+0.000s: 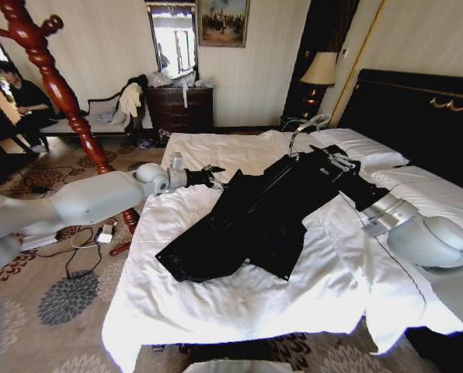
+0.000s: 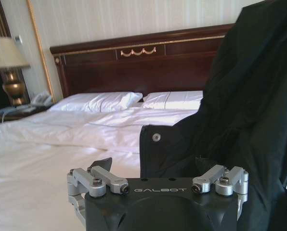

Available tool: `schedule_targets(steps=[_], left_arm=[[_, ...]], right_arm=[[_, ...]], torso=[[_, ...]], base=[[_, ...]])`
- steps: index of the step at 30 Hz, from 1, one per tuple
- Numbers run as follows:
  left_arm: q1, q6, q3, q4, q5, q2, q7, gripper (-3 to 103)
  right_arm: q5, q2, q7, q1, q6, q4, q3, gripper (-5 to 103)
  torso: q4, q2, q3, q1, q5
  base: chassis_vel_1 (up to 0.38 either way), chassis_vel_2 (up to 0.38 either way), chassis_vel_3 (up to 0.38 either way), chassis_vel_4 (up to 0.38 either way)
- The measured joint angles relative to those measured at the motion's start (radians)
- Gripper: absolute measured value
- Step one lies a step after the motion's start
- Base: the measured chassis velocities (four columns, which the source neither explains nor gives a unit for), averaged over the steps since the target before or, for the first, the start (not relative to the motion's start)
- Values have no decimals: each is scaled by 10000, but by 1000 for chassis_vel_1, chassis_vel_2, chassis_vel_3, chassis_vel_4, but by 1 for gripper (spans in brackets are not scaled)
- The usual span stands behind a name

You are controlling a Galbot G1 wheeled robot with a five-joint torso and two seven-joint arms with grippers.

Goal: Pick up the clothes from the bed and hang them on the clothes hanger.

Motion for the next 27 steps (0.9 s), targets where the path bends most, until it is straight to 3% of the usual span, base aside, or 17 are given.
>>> schedule_targets(steps=[9, 15, 18, 21, 24, 26, 27], left_arm=[[564, -1, -330, 1178, -494, 1289, 155, 96], [625, -126, -272, 1458, -439, 1665, 276, 93], [736, -328, -261, 1664, -371, 1949, 281, 77], [777, -406, -275, 1676, -384, 2013, 258, 72], [904, -436, -469, 1485, -374, 1951, 61, 56], [968, -437, -544, 1338, -356, 1899, -34, 56], [1047, -436, -635, 1139, -325, 1823, -179, 51]], right_arm=[[105, -5, -54, 163, -101, -60, -152, 22], [36, 37, -47, 113, -102, -65, -143, 22], [16, 41, -33, 92, -102, -65, -119, 22], [13, 40, -23, 91, -102, -64, -108, 22], [-56, 103, -17, 94, -102, -98, -108, 22], [-98, 152, -17, 97, -102, -115, -127, 22], [-151, 207, -17, 97, -103, -135, -154, 22]], torso=[[-5, 0, 0, 0, 0], [1, 1, 0, -1, -1], [-3, 1, -1, -1, 0], [-4, 1, -1, 0, -1], [2, 1, -1, -2, -3], [2, 1, -1, -2, -3], [0, 2, -1, -1, -2]], base=[[0, 0, 0, 0], [0, 0, 0, 0], [0, 0, 0, 0], [0, 0, 0, 0], [0, 0, 0, 0], [0, 0, 0, 0], [0, 0, 0, 0]])
